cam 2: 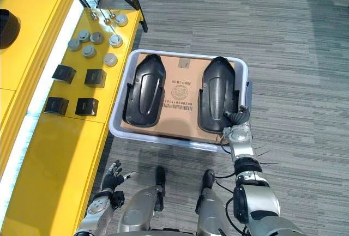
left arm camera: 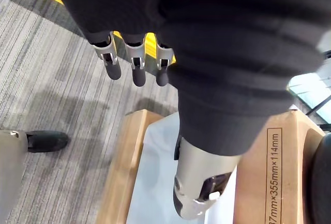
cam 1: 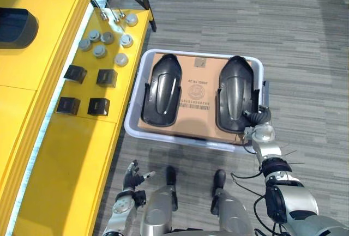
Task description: Walk over and take plastic housings, then place them on the shelf
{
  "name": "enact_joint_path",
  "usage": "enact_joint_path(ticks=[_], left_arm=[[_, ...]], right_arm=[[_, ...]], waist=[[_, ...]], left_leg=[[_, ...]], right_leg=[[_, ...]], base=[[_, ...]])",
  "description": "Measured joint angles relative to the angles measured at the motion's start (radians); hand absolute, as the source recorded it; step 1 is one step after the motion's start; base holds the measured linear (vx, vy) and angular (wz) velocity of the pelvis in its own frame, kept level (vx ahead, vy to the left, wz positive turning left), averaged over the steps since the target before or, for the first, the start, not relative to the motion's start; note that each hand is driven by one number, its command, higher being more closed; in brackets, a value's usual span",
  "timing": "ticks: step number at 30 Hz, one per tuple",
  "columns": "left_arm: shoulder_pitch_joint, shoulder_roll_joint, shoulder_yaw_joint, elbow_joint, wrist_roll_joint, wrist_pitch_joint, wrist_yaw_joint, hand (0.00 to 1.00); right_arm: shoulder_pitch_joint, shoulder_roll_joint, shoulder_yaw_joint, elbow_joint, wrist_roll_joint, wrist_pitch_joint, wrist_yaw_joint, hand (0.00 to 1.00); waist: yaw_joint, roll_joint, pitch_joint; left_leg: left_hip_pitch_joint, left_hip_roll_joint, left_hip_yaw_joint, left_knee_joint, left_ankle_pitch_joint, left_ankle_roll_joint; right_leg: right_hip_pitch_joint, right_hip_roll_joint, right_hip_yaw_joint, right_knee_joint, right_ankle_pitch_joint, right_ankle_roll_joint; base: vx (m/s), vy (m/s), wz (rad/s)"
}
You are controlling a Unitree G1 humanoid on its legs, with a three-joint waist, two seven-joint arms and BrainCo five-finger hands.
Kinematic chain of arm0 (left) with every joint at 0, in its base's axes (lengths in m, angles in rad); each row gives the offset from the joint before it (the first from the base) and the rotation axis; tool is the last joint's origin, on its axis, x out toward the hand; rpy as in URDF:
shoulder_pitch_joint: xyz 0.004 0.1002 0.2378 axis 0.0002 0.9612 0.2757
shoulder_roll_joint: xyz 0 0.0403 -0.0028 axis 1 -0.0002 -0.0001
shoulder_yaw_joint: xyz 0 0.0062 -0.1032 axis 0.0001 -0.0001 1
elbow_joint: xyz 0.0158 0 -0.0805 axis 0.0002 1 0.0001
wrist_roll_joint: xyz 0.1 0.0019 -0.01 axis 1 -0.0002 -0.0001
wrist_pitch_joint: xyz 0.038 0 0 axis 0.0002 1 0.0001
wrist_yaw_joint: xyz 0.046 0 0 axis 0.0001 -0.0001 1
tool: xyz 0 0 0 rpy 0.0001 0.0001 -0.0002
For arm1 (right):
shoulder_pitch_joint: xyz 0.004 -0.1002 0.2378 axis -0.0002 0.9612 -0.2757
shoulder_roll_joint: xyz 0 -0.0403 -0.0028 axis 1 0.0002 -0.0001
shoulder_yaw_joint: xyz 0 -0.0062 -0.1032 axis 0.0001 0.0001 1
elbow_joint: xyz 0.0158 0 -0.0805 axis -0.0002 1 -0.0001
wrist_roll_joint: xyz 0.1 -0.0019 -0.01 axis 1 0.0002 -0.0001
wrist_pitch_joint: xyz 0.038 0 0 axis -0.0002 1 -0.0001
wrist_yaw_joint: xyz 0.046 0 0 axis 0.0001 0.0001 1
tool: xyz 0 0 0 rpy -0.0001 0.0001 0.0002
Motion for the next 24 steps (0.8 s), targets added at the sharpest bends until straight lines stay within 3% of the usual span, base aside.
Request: enact_joint_path(ticks=[4,7,11,17,24], left_arm=[[0.002,0.0,0.004,-0.006,0.001,0.003,-0.003,0.0],[0.028,0.0,0.007,-0.046,0.003,0.005,-0.012,0.0],[0.062,-0.001,0.014,-0.096,0.004,0.01,-0.024,0.0],[0.11,-0.003,0.013,-0.244,0.003,0.009,-0.023,0.0],[0.145,-0.041,0.007,-0.589,0.001,-0.006,-0.018,0.0]], right_arm=[[0.171,0.039,0.01,-0.208,-0.02,0.002,0.014,1.0],[0.255,0.07,0.01,-0.335,-0.047,0.0,0.013,1.0],[0.356,0.09,-0.009,-0.478,-0.05,-0.038,-0.005,1.0],[0.421,0.115,-0.017,-0.604,-0.075,-0.073,-0.014,1.0],[0.478,0.13,0.003,-0.813,-0.11,-0.109,-0.03,1.0]], waist=[[-0.006,-0.018,-0.009],[-0.03,-0.044,-0.025],[-0.035,-0.069,-0.088],[-0.052,-0.067,-0.129],[-0.053,-0.062,-0.171]], left_leg=[[0.022,-0.001,0.001,-0.028,0.01,-0.003],[0.037,-0.002,-0.003,-0.032,0.01,-0.003],[0.066,-0.005,-0.001,-0.055,0.012,-0.004],[0.102,-0.006,-0.002,-0.073,0.011,-0.004],[0.139,-0.004,-0.002,-0.097,0.011,-0.004]], right_leg=[[0.013,0.002,-0.001,-0.012,0.0,0.0],[0.035,0.001,-0.008,-0.023,0.0,0.0],[0.06,0.003,-0.006,-0.04,-0.001,0.002],[0.099,0.005,-0.008,-0.062,-0.001,0.005],[0.131,0.008,-0.014,-0.068,-0.004,0.009]], base=[[0.0,0.0,0.0],[0.01,0.004,0.04],[0.01,0.003,0.0],[0.01,0.001,0.0],[0.02,0.002,0.01]])
